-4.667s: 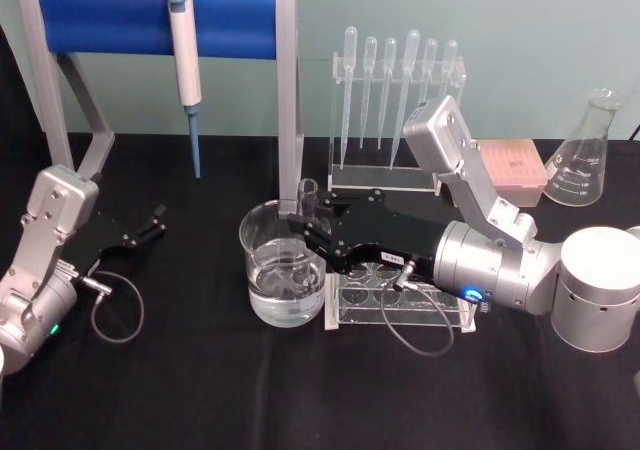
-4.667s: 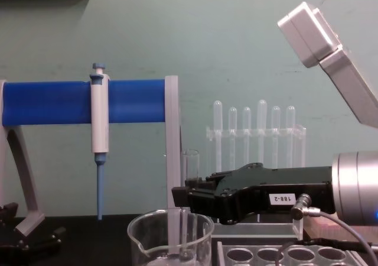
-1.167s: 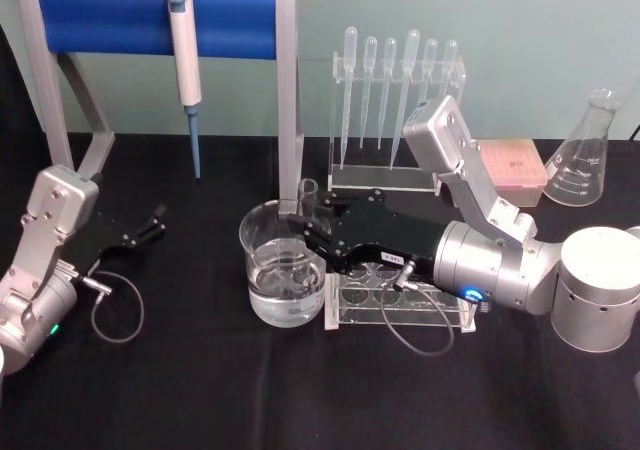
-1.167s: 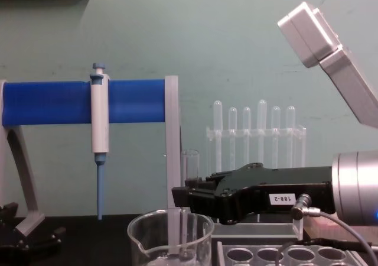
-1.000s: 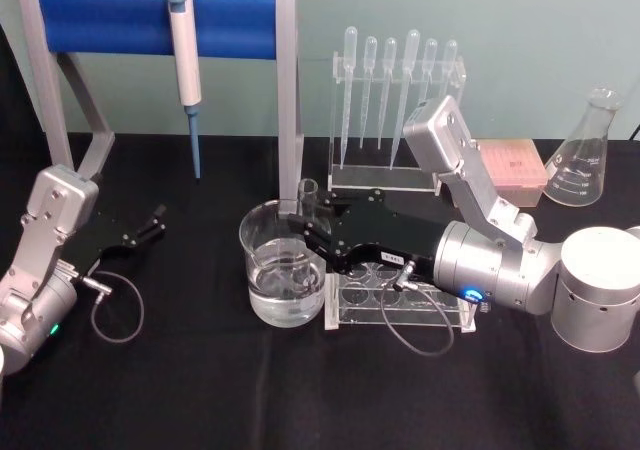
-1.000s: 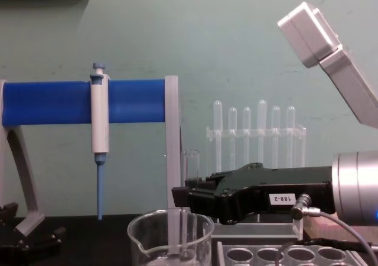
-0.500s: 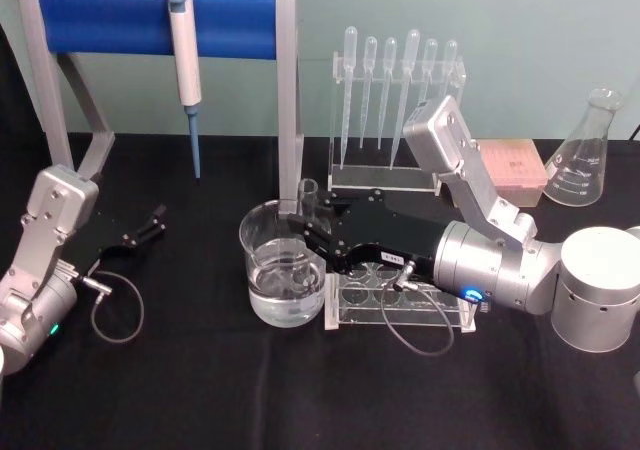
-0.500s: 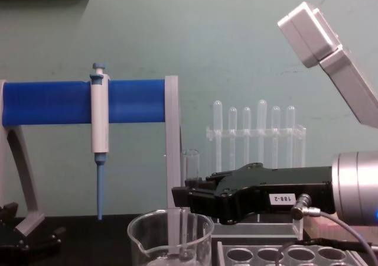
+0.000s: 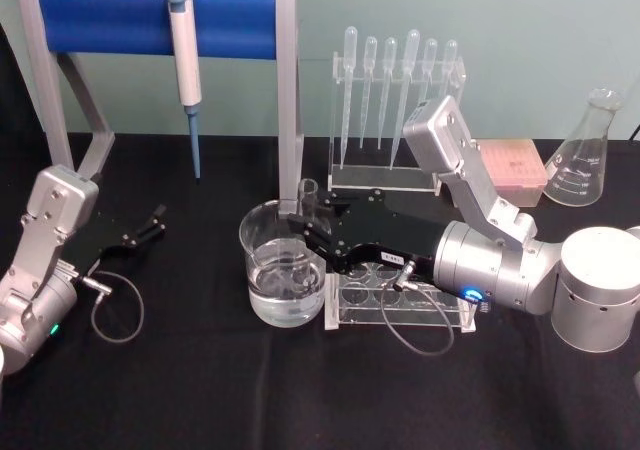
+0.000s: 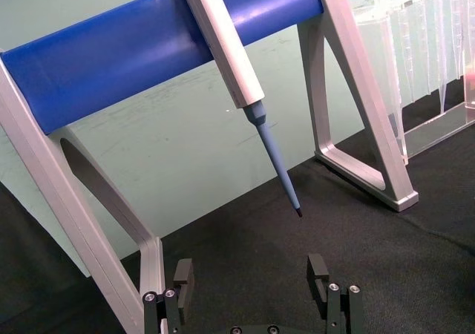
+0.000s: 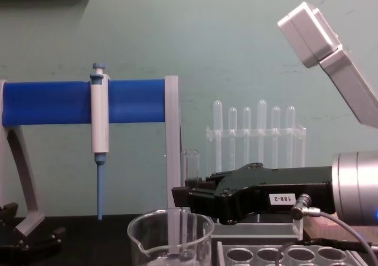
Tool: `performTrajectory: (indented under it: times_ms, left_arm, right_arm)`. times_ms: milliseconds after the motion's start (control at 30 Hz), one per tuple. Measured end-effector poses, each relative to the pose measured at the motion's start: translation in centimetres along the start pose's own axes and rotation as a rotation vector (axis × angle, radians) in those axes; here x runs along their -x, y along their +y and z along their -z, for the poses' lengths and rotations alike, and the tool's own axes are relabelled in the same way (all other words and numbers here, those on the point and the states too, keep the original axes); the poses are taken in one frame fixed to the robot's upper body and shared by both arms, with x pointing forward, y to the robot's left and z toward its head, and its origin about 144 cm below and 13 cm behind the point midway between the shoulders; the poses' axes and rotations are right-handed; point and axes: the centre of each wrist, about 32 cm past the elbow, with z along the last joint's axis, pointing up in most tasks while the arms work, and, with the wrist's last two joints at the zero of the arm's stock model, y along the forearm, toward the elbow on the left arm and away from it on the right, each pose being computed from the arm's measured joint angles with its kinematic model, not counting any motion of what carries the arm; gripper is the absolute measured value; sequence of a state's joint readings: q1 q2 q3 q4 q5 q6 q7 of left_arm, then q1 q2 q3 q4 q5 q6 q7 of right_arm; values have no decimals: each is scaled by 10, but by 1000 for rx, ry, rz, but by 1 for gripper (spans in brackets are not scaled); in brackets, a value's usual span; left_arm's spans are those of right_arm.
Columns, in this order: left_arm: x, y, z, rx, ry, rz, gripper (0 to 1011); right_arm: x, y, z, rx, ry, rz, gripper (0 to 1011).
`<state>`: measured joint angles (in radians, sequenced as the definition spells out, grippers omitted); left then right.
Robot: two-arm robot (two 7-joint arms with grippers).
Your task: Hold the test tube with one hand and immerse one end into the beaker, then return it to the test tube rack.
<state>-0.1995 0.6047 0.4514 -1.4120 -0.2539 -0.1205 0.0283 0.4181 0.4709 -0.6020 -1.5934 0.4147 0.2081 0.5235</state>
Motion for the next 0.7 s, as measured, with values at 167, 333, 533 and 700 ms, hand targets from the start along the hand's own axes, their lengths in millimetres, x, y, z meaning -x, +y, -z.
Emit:
performTrajectory:
  times_ms: [167,333,533,700]
  left_arm:
    - [0,0,0,0,0,0,1000]
    - [0,0,0,0,0,0,1000]
    - [0,0,0,0,0,0,1000]
    - [0,0,0,0,0,0,1000]
  right_arm:
    - [0,0,0,0,0,0,241]
    - [0,0,0,0,0,0,241]
    - [0,0,0,0,0,0,241]
    - [0,0,0,0,0,0,241]
